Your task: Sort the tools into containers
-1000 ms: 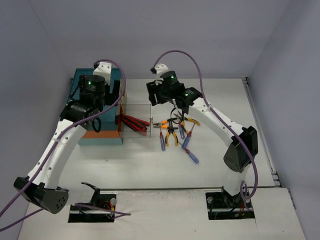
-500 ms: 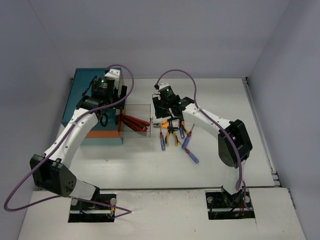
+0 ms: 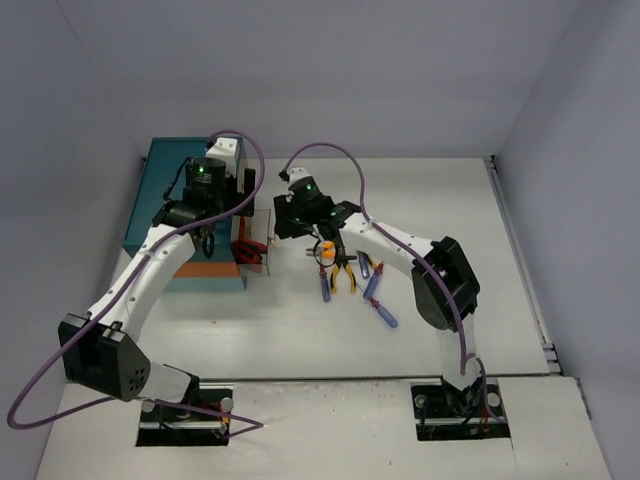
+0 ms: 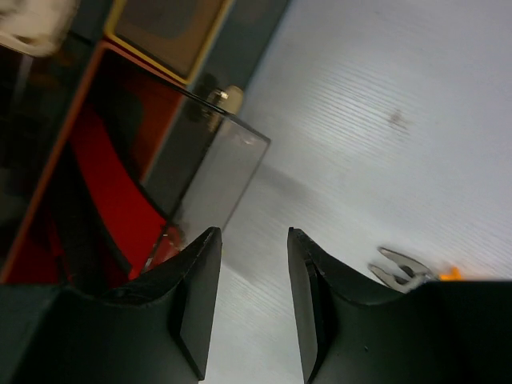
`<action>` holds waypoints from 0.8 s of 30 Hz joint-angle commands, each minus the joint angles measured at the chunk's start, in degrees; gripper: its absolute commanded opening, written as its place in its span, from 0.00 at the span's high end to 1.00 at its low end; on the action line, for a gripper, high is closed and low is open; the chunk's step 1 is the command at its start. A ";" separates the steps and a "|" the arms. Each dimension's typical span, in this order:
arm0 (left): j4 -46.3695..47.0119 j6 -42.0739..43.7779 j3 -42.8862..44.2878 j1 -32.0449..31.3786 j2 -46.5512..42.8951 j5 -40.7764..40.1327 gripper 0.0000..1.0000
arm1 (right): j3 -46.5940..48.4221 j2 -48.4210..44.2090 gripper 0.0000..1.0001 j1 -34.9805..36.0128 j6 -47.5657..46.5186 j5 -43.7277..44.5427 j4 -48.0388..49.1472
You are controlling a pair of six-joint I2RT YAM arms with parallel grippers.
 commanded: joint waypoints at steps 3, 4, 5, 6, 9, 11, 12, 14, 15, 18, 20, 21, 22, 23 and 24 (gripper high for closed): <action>1.78 -4.92 -2.44 0.05 -2.18 5.92 0.11 | 5.47 1.81 0.64 1.28 6.95 -9.43 11.97; 1.84 -5.14 -2.53 0.03 -2.45 6.17 0.11 | 5.69 2.44 0.64 1.49 7.80 -10.56 13.03; 2.00 -5.31 -2.59 0.13 -2.93 6.81 0.11 | 5.48 2.93 0.64 1.54 9.69 -12.07 14.66; 2.18 -5.46 -2.68 0.22 -3.30 7.27 0.11 | 4.98 3.37 0.64 1.60 11.09 -13.74 16.76; 2.20 -5.64 -2.84 0.51 -4.44 7.71 0.11 | 3.76 4.19 0.64 1.97 14.11 -17.20 22.41; 1.86 -5.74 -2.76 0.85 -5.47 7.76 0.11 | 2.90 4.88 0.64 2.38 15.51 -18.57 25.18; 1.65 -5.77 -2.68 1.06 -5.90 7.76 0.11 | 2.73 4.99 0.64 2.54 15.58 -18.79 25.94; 1.07 -5.83 -2.48 1.20 -6.59 7.73 0.11 | 2.56 5.34 0.64 2.74 15.63 -19.25 27.17; 0.79 -5.83 -2.23 1.36 -6.92 7.67 0.11 | 2.55 5.60 0.64 2.82 15.83 -19.74 28.01; -0.34 -5.80 -1.06 1.51 -7.90 7.70 0.11 | 2.67 6.78 0.64 2.95 16.75 -22.34 30.81; -1.16 -5.74 -0.16 1.51 -8.19 7.76 0.11 | 3.16 7.44 0.64 3.13 17.22 -23.57 32.62; -1.42 -5.74 0.06 1.51 -8.38 7.76 0.11 | 3.45 7.62 0.64 3.28 17.12 -23.96 32.69; -1.82 -5.74 0.45 1.51 -8.68 7.76 0.11 | 3.48 7.51 0.64 3.25 16.65 -24.06 32.75; -2.21 -5.74 0.89 1.51 -8.98 7.76 0.11 | 3.42 7.30 0.64 3.15 16.10 -24.01 32.80; -2.23 -5.65 0.91 1.51 -8.99 7.76 0.11 | 2.97 6.85 0.64 2.96 15.84 -23.82 32.80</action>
